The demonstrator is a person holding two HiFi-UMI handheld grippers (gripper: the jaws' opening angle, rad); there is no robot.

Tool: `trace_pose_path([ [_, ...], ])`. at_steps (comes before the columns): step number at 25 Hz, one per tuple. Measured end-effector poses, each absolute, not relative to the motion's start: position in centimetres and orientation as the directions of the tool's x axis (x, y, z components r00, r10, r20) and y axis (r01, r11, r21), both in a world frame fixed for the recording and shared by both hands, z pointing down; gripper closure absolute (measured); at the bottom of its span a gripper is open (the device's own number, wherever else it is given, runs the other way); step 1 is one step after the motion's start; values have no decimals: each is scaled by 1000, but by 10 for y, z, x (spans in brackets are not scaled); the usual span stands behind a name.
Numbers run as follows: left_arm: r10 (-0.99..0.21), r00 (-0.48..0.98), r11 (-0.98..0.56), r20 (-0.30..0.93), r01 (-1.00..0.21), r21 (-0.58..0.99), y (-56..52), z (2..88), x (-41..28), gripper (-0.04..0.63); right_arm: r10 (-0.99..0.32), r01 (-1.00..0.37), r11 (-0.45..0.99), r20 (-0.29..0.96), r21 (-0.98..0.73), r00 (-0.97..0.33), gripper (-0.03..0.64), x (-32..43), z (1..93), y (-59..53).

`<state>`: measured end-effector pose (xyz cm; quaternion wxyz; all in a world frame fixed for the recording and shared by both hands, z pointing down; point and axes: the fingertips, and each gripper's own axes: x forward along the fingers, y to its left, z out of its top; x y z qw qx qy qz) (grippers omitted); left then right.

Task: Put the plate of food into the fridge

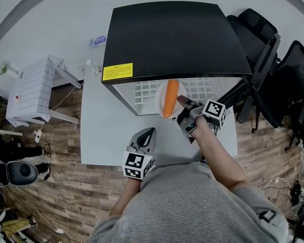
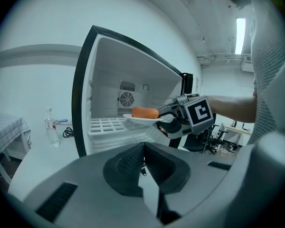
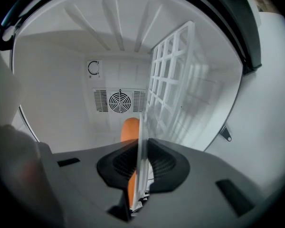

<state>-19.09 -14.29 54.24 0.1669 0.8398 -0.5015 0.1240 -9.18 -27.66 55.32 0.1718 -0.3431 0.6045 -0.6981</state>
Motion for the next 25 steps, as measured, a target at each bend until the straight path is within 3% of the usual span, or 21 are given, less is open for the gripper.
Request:
trace_pose_path([
  [18,-791,496,-475,359,-867,152,-152,541,-181,584,-733,-193,-267,329,-944,-595,563,-74,561,-305],
  [25,-791,495,-473,359,-867,154,-153,543,-182,584,-770,-286,-215,342,-934,-539,563,-61,557,-325],
])
